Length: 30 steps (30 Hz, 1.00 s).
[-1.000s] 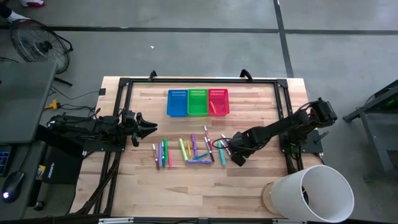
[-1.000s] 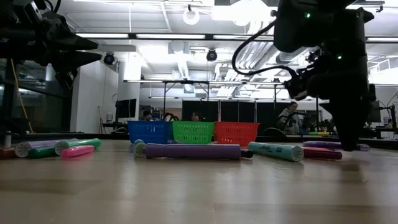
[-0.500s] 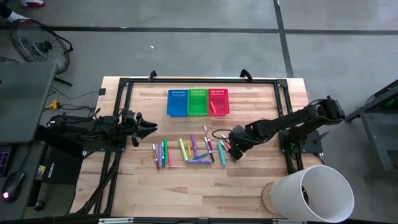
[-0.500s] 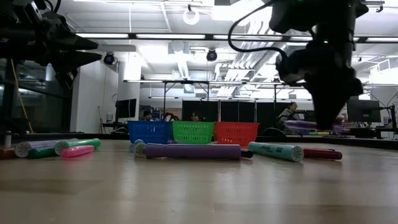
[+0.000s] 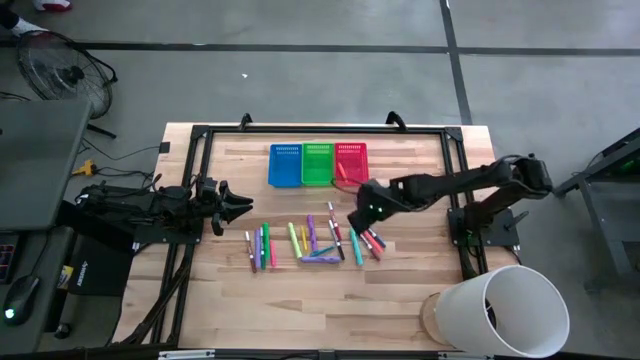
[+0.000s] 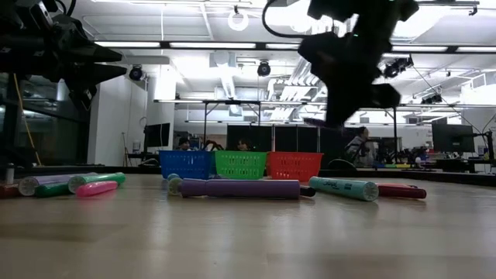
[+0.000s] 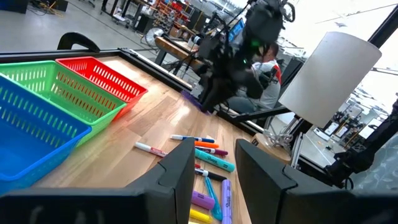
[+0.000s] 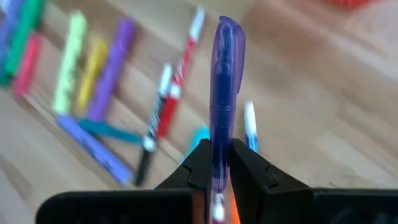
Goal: Pick & Place Markers
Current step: Put the blue highlighter pen into the red bin
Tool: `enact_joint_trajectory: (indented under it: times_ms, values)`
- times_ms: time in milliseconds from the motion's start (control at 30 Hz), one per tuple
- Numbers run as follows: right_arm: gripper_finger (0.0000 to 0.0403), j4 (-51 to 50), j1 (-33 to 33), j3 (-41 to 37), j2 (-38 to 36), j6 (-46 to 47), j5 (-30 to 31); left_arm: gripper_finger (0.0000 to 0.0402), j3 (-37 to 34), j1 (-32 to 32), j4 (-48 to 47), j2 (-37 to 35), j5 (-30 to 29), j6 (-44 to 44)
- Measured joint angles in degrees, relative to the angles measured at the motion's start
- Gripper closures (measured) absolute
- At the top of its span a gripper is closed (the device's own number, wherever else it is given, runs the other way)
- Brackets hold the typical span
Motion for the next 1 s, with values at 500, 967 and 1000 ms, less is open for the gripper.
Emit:
enact_joint_trajectory:
  times_ms: [500, 967, 1000]
  values:
    - [0.0377, -0.8, -14.5, 13.29, 8.06, -3.74, -0.21, 0.0286, 0.02, -0.02, 0.0, -0.02, -0.01, 0.01]
    - [0.0374, -1.1, -23.74, 15.49, 18.23, -3.08, -4.38, 0.0286, 0.02, -0.01, 0.0, -0.02, -0.02, 0.02]
    - [0.0374, -1.08, -23.95, 15.49, 18.72, -3.06, -4.72, 0.0286, 0.0, 0.0, 0.0, -0.02, 0.0, 0.0]
